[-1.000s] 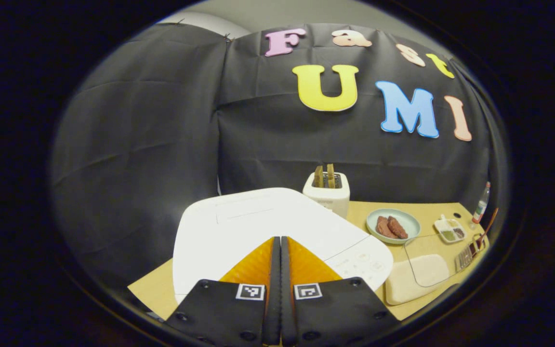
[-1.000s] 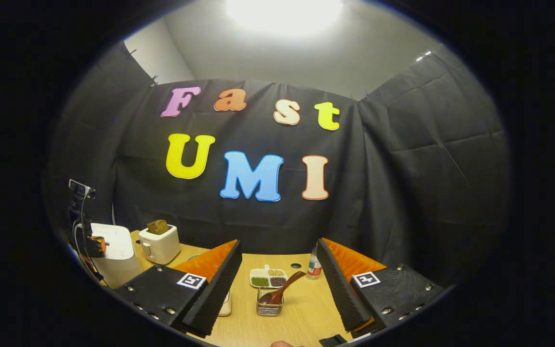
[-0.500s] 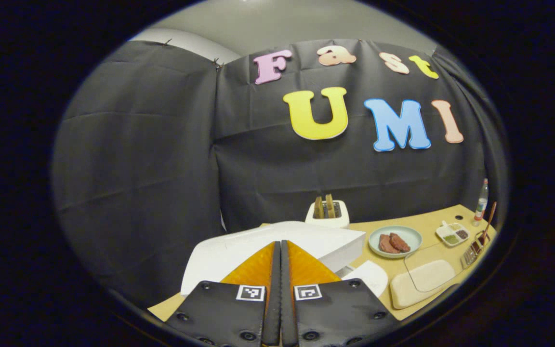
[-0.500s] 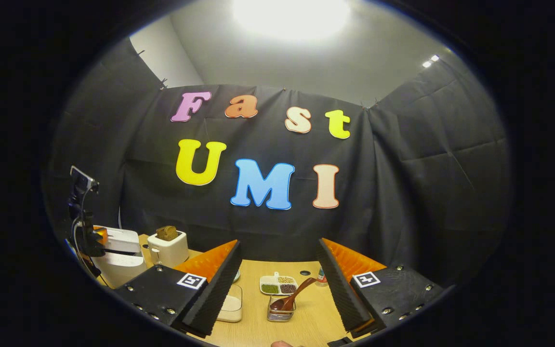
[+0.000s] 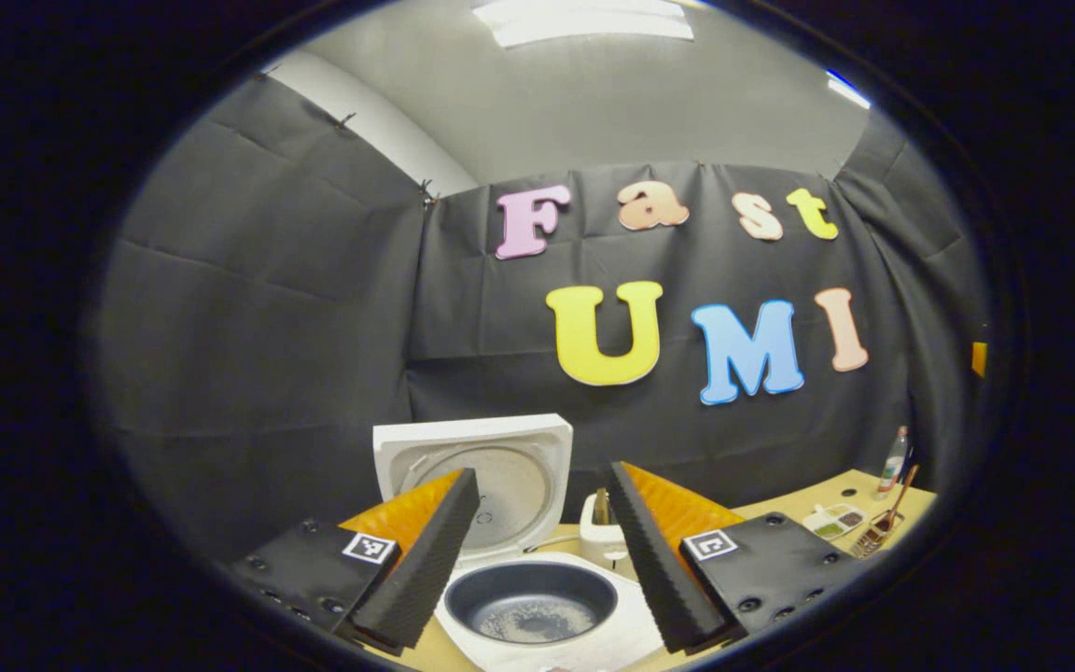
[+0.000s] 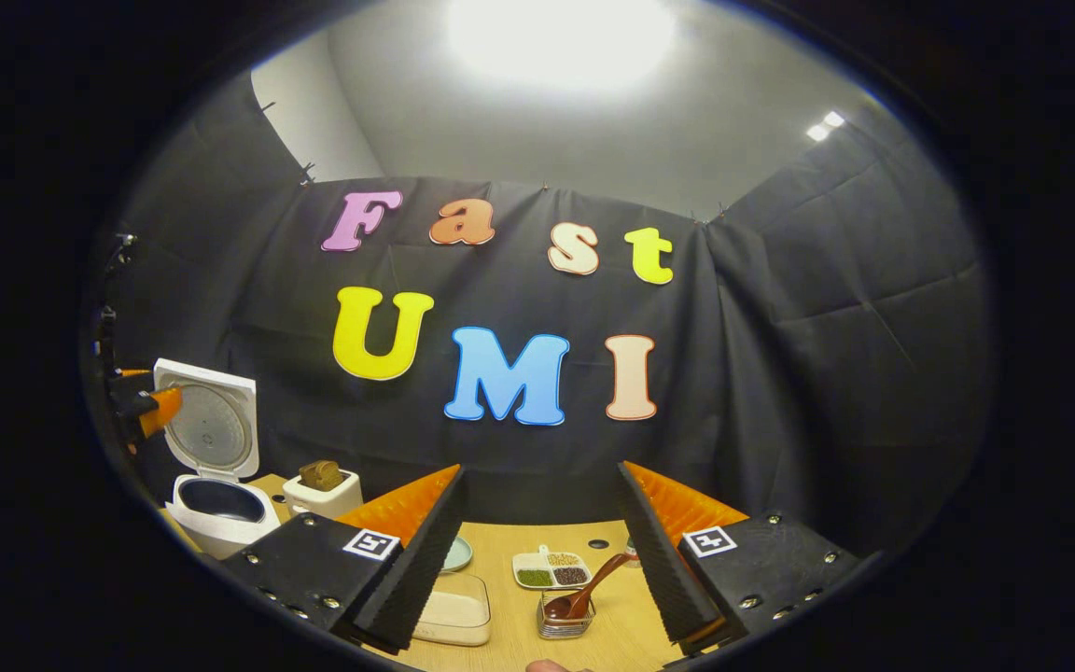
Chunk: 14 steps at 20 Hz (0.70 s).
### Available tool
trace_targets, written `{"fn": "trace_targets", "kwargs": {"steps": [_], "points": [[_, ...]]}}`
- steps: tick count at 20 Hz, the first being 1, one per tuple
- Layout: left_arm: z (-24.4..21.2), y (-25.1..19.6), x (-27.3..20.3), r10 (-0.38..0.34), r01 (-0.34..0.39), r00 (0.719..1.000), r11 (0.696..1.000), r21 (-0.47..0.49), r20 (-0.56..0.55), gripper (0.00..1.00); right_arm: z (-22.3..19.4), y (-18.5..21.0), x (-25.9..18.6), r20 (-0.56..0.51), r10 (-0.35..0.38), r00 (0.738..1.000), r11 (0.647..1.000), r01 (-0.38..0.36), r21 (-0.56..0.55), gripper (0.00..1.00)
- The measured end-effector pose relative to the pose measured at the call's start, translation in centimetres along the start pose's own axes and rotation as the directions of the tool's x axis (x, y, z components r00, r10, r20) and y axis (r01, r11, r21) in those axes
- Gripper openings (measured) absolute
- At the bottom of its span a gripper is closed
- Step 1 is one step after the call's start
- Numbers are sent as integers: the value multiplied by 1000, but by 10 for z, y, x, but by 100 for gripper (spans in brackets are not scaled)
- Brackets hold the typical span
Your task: Close the left gripper, press the button to open the rice cooker; take a wooden spoon from the chopstick holder with the right hand, scoop a spoonful of rice and pour it into the rice cooker, then put the wooden spoon back into the chopstick holder.
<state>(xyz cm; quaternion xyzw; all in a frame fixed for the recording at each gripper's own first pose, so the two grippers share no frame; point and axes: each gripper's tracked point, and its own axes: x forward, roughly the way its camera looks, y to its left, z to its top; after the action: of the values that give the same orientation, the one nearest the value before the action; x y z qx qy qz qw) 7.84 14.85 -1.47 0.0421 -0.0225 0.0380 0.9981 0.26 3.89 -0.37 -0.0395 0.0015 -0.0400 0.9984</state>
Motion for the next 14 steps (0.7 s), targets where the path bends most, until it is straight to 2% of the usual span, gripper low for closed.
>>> {"fn": "trace_targets", "kwargs": {"steps": [2,5,10,14], "points": [[14,-4,-10,-1,2,1000,1000,-10,24,94,-1,-6,10,11,-3,1000,1000,3,-14,95],[24,-20,-24,-3,4,1000,999,-42,28,97,-8,-24,34,5,-10,1000,1000,10,-4,95],[31,-56,-34,13,-12,1000,1000,-22,19,97,-34,-63,85,-42,-21,999,999,23,38,95],[31,-75,-41,27,-27,1000,1000,1,-7,95,-71,-85,119,-115,-21,993,995,32,94,95]]}}
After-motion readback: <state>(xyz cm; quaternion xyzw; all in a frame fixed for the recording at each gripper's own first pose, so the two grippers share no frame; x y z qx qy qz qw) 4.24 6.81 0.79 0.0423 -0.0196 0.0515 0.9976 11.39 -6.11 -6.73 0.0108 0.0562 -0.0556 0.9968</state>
